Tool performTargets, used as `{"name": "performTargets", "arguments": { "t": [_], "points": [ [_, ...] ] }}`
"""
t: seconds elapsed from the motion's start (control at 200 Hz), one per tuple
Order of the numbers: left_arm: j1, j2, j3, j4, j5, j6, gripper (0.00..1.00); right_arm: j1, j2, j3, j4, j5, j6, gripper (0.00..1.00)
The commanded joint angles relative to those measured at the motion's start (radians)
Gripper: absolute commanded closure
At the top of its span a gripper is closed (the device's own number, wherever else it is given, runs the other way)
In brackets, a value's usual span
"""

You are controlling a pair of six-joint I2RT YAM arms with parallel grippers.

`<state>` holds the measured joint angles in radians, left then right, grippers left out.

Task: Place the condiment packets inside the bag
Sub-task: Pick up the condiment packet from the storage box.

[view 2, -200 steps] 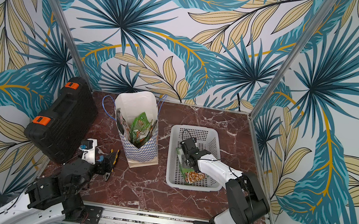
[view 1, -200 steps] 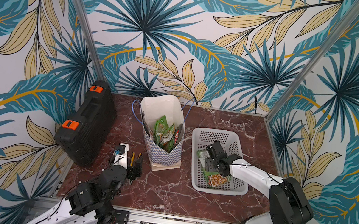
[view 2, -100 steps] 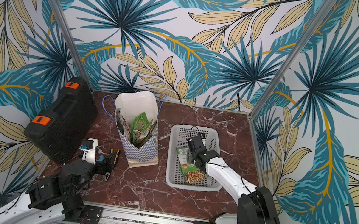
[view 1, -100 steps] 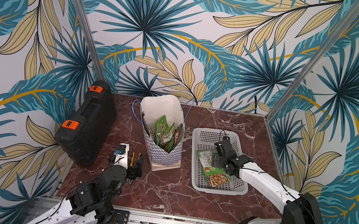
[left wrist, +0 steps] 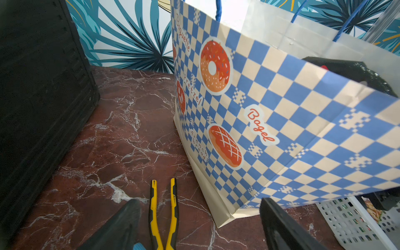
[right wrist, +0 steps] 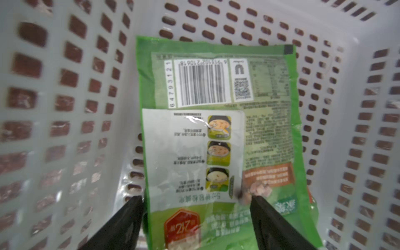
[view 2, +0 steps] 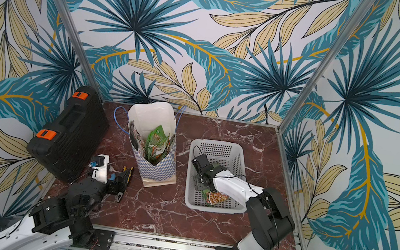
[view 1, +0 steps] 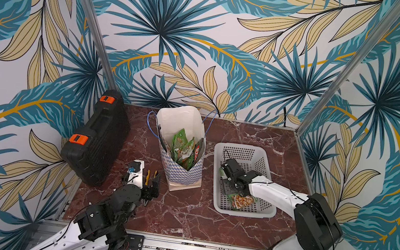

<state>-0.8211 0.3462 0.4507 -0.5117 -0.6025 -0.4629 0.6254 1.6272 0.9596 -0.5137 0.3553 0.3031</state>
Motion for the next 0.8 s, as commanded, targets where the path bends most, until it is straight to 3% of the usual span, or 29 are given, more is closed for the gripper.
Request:
{"name": "performTargets", "arguments": {
  "t": [0.0, 0.265, 0.796],
  "points": [
    [-0.001, -0.004, -0.020, 0.027, 0.011, 0.010, 0.09, 0.004, 0.063, 0.057, -0.088, 0.184, 0.023, 0.17],
    [-0.002, -0.005, -0.020, 0.022, 0.031, 0.006, 0.09, -0.022, 0.095, 0.143, -0.180, 0.325, 0.079, 0.32],
    [-0.001, -0.024, -0.014, 0.003, 0.038, 0.003, 0.09, -0.101, 0.024, 0.137, -0.180, 0.265, 0.076, 0.50]
  ]
}}
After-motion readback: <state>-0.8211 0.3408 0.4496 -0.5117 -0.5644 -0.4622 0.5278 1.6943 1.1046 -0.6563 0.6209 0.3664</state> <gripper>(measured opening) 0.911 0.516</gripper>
